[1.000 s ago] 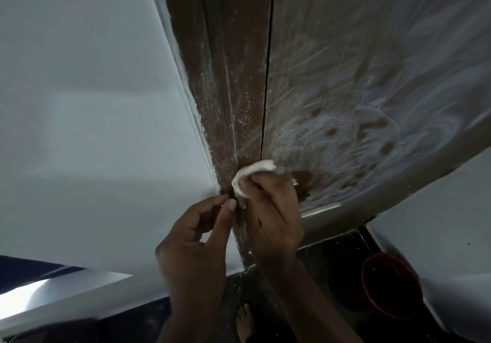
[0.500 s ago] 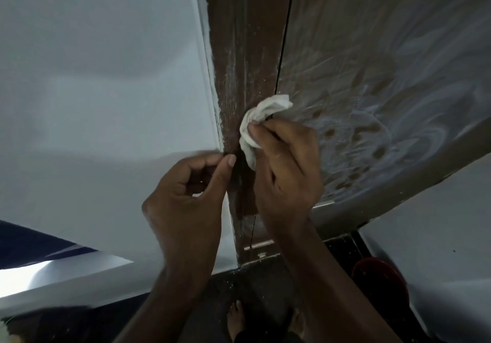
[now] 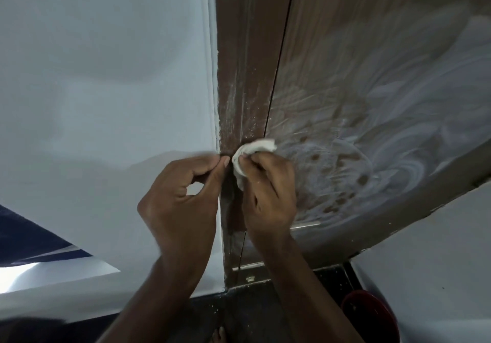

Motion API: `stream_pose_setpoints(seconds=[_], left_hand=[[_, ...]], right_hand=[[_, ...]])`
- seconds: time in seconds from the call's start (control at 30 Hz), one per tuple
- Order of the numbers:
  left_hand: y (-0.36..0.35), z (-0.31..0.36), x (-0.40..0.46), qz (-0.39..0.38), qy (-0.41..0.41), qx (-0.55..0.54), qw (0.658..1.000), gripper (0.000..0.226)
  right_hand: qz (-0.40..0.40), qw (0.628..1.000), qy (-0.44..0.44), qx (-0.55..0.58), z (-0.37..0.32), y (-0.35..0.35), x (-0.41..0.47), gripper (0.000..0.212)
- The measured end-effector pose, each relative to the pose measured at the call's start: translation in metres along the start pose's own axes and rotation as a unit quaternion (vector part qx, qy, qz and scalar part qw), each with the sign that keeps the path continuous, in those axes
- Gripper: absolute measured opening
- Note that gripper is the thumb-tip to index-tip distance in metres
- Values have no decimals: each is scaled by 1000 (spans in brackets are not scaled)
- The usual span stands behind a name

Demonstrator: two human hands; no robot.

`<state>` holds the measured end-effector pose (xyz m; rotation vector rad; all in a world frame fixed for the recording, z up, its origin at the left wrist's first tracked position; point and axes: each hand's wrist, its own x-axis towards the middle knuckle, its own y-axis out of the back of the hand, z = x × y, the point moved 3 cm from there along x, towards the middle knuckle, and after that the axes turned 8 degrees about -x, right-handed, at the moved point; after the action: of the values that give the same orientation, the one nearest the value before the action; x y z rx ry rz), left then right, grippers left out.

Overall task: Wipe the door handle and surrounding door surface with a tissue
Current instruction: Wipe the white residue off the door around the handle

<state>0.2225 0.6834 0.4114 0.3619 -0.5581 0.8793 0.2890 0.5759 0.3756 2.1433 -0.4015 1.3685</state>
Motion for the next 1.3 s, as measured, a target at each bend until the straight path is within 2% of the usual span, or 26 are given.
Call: stream_pose_setpoints(seconds=[0.07,0.23,0.27,0.37,0.4,0.47,0.57,0.6,0.63,0.73,0.77,0.8,0.87,0.93,1.0,1.07,1.13,1.2,1.3], left_hand=[[-3,1,-2,4,-44,23,999,10],[-10,6,1,-25,-108,84,990,11],[-12,7,2,-26,-113,91,989,10],[-15,10,1,-16,-110,97,989,8],[-16,10,0,-13,-108,97,989,8],[-17,12,-3,-18,-103,88,991,8],[-18,11,-6,-39,-108,94,989,9],[-17,11,-8,-39,-111,100,988,11],[-17,10,-9,-36,-111,103,988,12],[-17,8,-12,-30,-103,112,988,16],[-17,8,-13,-33,-100,113,988,17],[-18,9,-13,-36,-97,113,988,17],[-20,10,-13,-50,-94,109,988,17],[-23,11,-15,-68,-101,104,987,18],[-26,10,-16,-75,-90,99,988,18],[-28,8,-17,-76,-66,97,990,18],[-31,8,-20,-81,-59,98,990,17],[-33,9,-22,-81,-57,93,991,17],[-36,12,-23,-94,-75,88,989,17]], right_hand=[[-15,1000,2,-8,12,7,-5,19],[83,993,-79,-23,47,30,14,10],[74,994,-81,-16,44,27,14,12],[-77,996,-30,42,16,8,5,19],[-91,994,-8,60,12,6,4,22],[-32,996,-13,77,18,13,11,22],[120,986,-109,25,39,32,27,19],[139,982,-128,21,38,35,32,19],[116,984,-134,33,33,31,36,19],[-102,981,-115,122,10,6,40,16],[-113,981,-95,126,9,6,40,15],[-84,987,-81,111,14,11,43,15],[73,993,-80,50,37,29,43,13],[192,966,-172,12,62,44,36,15],[190,961,-199,14,62,40,24,15],[91,990,-108,30,41,22,5,18],[3,999,-18,39,27,8,-10,25],[30,999,-34,24,42,14,-8,19],[165,965,-203,-19,84,40,1,10]])
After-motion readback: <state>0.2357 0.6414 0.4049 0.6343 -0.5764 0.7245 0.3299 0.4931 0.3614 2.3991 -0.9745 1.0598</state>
